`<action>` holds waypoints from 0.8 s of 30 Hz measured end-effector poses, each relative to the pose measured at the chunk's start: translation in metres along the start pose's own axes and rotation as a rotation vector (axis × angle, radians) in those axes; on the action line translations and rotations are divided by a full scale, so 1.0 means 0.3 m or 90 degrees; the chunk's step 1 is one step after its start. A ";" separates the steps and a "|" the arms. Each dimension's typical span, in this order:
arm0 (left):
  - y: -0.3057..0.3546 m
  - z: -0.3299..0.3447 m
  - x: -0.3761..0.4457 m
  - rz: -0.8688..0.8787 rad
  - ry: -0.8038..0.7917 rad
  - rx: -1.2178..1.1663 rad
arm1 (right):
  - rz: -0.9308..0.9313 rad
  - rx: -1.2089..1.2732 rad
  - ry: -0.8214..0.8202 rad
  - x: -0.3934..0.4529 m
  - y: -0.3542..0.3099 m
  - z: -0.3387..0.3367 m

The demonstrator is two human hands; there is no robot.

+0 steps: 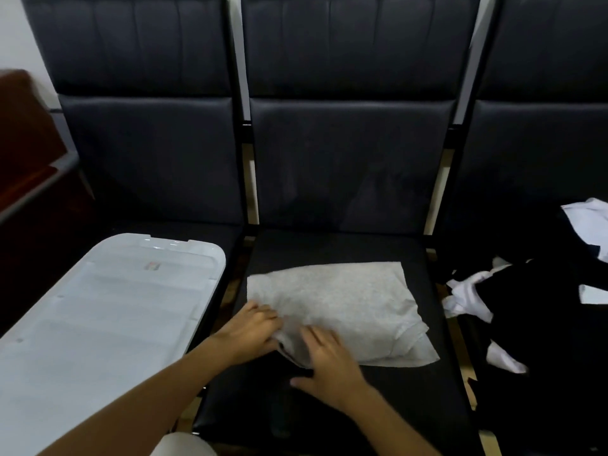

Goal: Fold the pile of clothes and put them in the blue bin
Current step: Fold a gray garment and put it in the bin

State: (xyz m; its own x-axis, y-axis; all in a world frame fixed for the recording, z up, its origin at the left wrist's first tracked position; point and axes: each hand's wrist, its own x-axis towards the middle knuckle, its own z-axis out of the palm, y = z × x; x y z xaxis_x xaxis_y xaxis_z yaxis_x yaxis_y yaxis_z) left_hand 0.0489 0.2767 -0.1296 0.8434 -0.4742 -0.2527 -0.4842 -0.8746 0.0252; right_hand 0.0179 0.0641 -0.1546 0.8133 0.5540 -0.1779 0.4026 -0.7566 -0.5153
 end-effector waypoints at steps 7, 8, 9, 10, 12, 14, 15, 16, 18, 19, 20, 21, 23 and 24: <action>-0.002 -0.118 -0.104 -0.043 0.012 -0.363 | 0.167 0.321 0.255 0.051 -0.169 -0.003; -0.037 -0.092 -0.113 -0.062 -0.018 -0.357 | 0.163 0.398 0.265 0.033 -0.167 -0.020; -0.065 -0.062 -0.113 -0.074 -0.031 -0.364 | 0.158 0.447 0.261 0.011 -0.161 -0.039; -0.082 -0.041 -0.110 -0.085 -0.018 -0.379 | 0.157 0.483 0.260 -0.014 -0.157 -0.062; -0.092 -0.023 -0.063 -0.124 0.050 -0.397 | 0.207 0.546 0.269 -0.061 -0.114 -0.091; -0.079 -0.060 0.026 -0.162 0.167 -0.385 | 0.299 0.601 0.311 -0.099 -0.041 -0.102; -0.069 -0.092 0.075 -0.162 0.233 -0.392 | 0.330 0.610 0.330 -0.114 -0.001 -0.105; -0.046 -0.135 0.125 -0.156 0.285 -0.414 | 0.347 0.617 0.348 -0.130 0.036 -0.112; 0.011 -0.207 0.230 -0.141 0.286 -0.488 | 0.369 0.636 0.380 -0.155 0.103 -0.136; 0.042 -0.221 0.275 -0.128 0.208 -0.533 | 0.396 0.633 0.385 -0.159 0.140 -0.143; 0.073 -0.222 0.301 -0.117 0.091 -0.553 | 0.432 0.624 0.381 -0.160 0.171 -0.152; 0.094 -0.207 0.320 -0.102 -0.039 -0.531 | 0.467 0.601 0.364 -0.162 0.205 -0.152; 0.110 -0.140 0.321 -0.091 -0.229 -0.356 | 0.501 0.525 0.308 -0.171 0.273 -0.139; 0.106 -0.100 0.316 -0.105 -0.251 -0.280 | 0.508 0.489 0.276 -0.177 0.302 -0.130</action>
State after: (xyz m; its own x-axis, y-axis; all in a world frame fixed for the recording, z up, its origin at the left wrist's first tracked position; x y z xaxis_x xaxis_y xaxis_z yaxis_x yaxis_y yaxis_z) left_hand 0.1205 0.2008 -0.1236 0.7091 -0.3292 -0.6235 -0.1418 -0.9328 0.3313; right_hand 0.0276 -0.0472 -0.1591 0.8540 -0.2540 -0.4541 -0.5187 -0.3463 -0.7817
